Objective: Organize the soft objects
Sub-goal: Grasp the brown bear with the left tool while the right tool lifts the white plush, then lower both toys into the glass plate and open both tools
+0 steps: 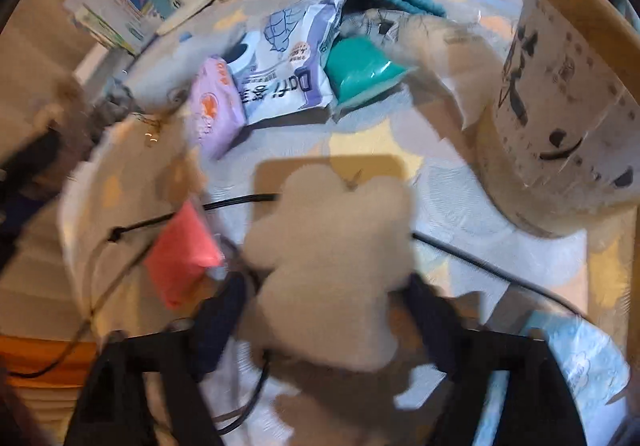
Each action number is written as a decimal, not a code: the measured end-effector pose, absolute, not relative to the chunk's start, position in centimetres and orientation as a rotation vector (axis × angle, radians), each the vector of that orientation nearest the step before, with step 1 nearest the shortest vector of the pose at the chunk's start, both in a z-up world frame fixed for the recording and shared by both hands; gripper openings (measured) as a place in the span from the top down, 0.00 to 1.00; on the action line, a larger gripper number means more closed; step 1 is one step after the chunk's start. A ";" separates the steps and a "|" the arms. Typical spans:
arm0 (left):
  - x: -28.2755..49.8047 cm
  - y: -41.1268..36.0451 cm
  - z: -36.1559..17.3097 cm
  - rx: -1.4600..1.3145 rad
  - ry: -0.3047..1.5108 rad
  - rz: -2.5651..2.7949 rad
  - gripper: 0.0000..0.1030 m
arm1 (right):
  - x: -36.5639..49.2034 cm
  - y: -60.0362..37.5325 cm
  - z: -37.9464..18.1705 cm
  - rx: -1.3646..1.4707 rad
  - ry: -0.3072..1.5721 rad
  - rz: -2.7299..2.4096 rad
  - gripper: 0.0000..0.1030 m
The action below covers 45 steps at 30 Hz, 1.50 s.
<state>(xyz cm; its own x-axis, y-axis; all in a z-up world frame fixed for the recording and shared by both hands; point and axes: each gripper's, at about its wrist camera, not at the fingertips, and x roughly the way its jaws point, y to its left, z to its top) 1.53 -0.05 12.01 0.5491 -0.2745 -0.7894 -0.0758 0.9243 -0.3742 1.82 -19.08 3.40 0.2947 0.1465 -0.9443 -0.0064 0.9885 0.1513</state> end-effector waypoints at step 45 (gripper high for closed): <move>-2.0 -33.4 16.3 0.200 1.004 -0.799 0.33 | -14.0 -49.2 21.1 0.502 0.902 -0.501 0.37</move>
<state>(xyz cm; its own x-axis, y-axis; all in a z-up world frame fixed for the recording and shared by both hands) -2.00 -33.42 16.29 0.2856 -0.5056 -0.8141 0.6799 0.7056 -0.1997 -13.99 -49.19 21.09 0.5232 -0.1957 -0.8294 0.6009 0.7748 0.1962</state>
